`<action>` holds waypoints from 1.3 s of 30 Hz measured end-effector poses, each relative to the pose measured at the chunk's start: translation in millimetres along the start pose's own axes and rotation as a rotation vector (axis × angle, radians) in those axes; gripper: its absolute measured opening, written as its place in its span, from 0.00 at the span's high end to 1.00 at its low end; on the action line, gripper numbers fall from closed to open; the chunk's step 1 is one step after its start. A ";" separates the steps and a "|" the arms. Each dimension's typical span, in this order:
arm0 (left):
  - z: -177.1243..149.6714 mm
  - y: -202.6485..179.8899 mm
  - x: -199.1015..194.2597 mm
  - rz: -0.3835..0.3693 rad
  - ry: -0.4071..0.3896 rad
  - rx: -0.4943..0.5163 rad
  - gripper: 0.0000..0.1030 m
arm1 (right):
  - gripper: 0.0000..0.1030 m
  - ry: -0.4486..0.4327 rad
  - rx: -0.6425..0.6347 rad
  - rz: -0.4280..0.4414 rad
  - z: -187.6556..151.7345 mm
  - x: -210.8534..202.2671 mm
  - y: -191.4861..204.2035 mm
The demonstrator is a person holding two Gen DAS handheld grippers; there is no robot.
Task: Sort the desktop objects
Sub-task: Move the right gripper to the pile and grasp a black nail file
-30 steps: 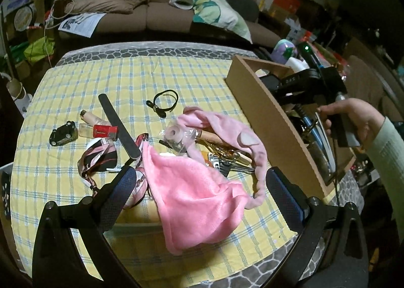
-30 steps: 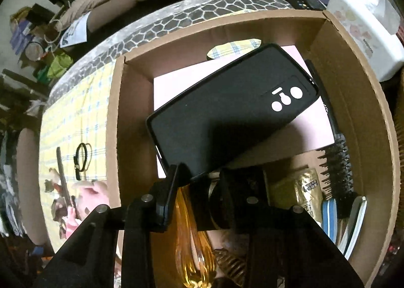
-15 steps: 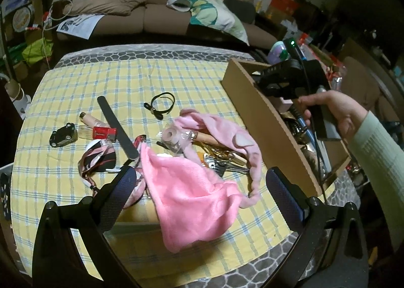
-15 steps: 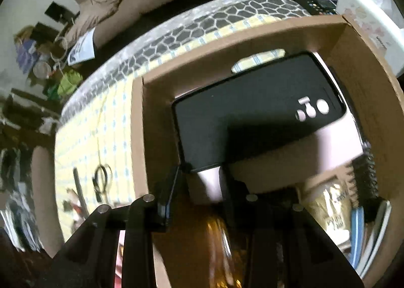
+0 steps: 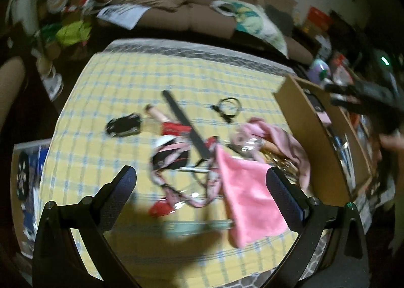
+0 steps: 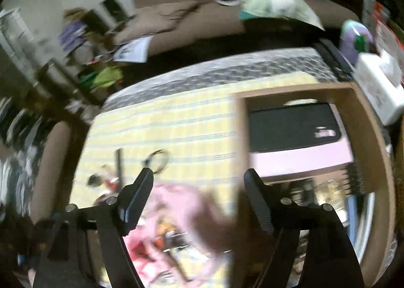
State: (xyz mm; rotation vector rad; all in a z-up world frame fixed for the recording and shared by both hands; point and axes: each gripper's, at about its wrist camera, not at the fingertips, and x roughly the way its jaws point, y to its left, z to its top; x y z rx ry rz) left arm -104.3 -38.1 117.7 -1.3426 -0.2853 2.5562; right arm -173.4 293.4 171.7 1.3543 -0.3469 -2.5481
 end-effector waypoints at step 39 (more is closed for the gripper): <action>7.8 104.5 -4.2 -0.056 -0.018 -0.247 0.00 | 0.82 0.158 -0.276 0.069 -46.3 130.6 149.2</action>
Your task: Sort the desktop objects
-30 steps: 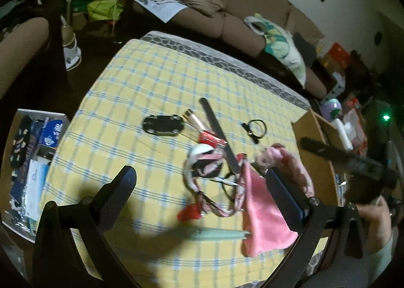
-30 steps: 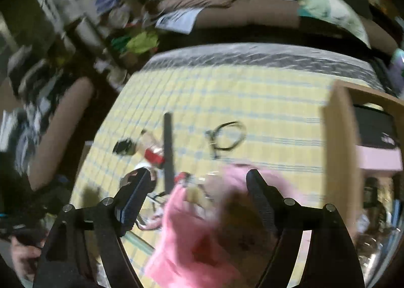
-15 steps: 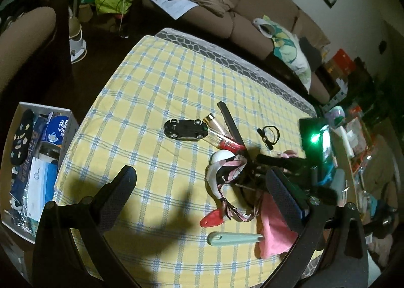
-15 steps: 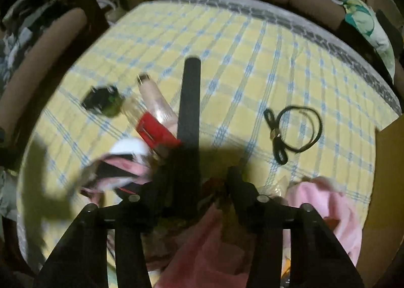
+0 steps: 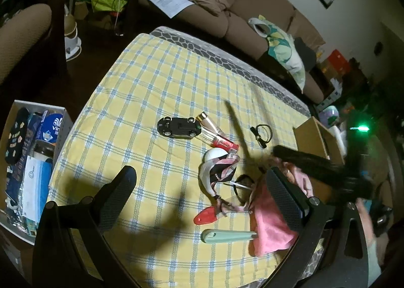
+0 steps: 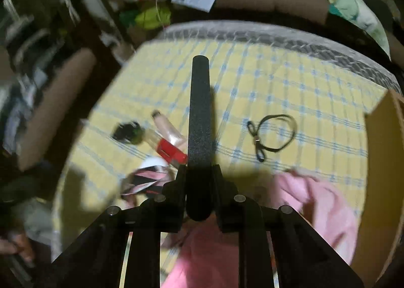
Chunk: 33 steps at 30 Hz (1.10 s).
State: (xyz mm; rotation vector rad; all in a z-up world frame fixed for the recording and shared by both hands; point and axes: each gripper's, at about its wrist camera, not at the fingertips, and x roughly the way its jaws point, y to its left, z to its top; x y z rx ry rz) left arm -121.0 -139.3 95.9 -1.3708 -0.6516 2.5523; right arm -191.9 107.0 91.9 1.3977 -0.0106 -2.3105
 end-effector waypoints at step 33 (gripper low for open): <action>-6.6 -70.3 65.3 0.228 0.028 0.325 0.00 | 0.81 -0.336 0.186 0.173 -73.0 -121.4 -42.7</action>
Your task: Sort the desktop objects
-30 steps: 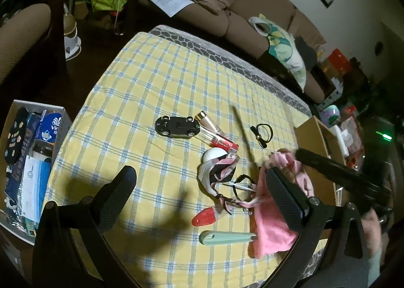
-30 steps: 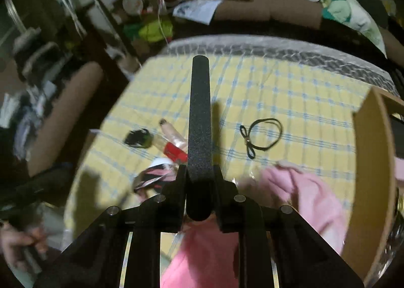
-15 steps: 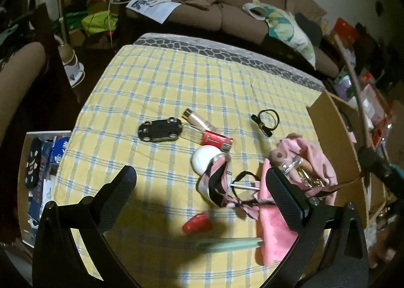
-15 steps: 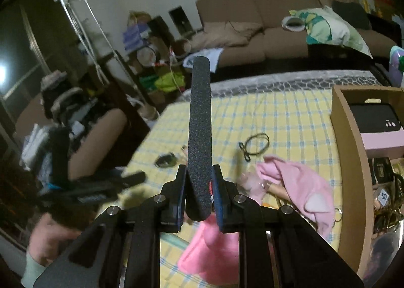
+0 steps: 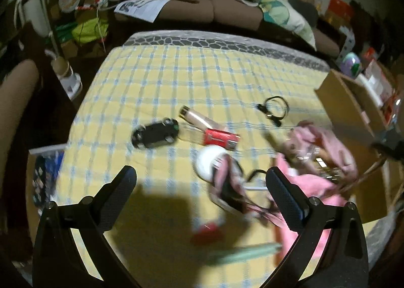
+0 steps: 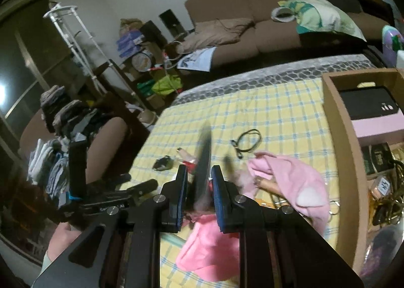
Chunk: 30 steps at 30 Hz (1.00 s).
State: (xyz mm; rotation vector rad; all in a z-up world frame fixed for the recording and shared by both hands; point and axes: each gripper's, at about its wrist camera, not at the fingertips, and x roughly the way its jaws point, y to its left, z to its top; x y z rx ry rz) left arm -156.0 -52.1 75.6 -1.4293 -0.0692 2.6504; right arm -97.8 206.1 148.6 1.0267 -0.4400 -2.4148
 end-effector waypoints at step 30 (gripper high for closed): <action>87.9 -49.0 119.7 -0.196 0.246 0.127 0.82 | 0.42 0.291 -0.077 -0.121 -21.3 64.7 -29.2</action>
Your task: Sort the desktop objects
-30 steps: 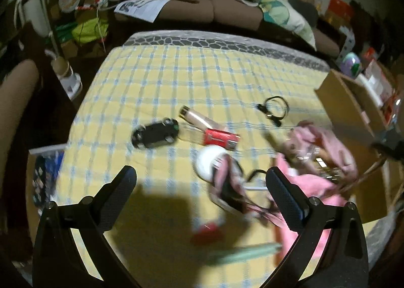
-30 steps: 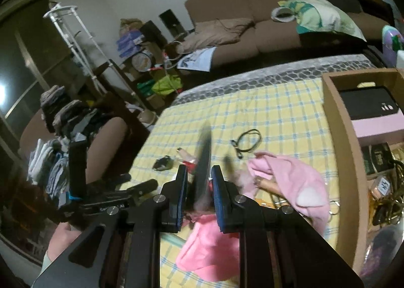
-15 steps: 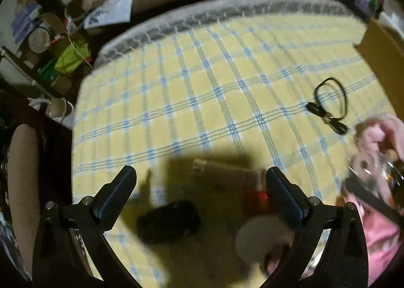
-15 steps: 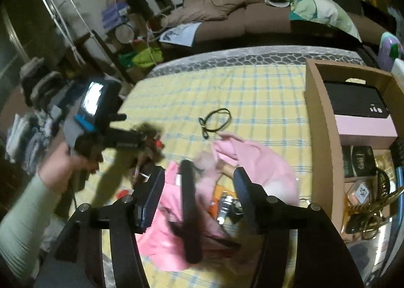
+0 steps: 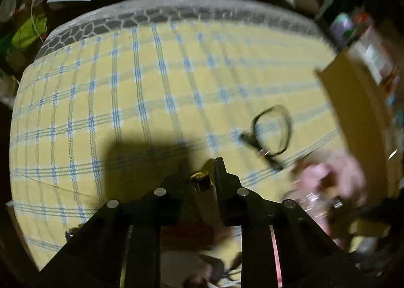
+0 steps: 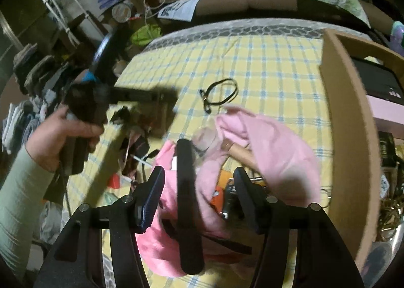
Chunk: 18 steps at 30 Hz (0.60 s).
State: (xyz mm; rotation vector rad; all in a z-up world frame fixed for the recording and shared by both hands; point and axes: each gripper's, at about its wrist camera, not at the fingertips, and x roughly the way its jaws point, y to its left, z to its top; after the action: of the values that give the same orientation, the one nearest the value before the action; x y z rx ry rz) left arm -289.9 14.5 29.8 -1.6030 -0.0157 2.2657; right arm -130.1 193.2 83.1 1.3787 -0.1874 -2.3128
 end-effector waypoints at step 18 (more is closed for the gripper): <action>-14.0 -28.9 14.8 0.145 0.053 0.144 0.84 | 0.64 0.104 -0.078 -0.072 -5.3 48.4 14.2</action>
State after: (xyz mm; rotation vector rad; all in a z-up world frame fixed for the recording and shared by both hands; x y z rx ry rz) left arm -273.2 43.1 17.6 -1.6339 0.2801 2.2719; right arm -140.9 160.0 46.3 1.4837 -0.0157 -2.2733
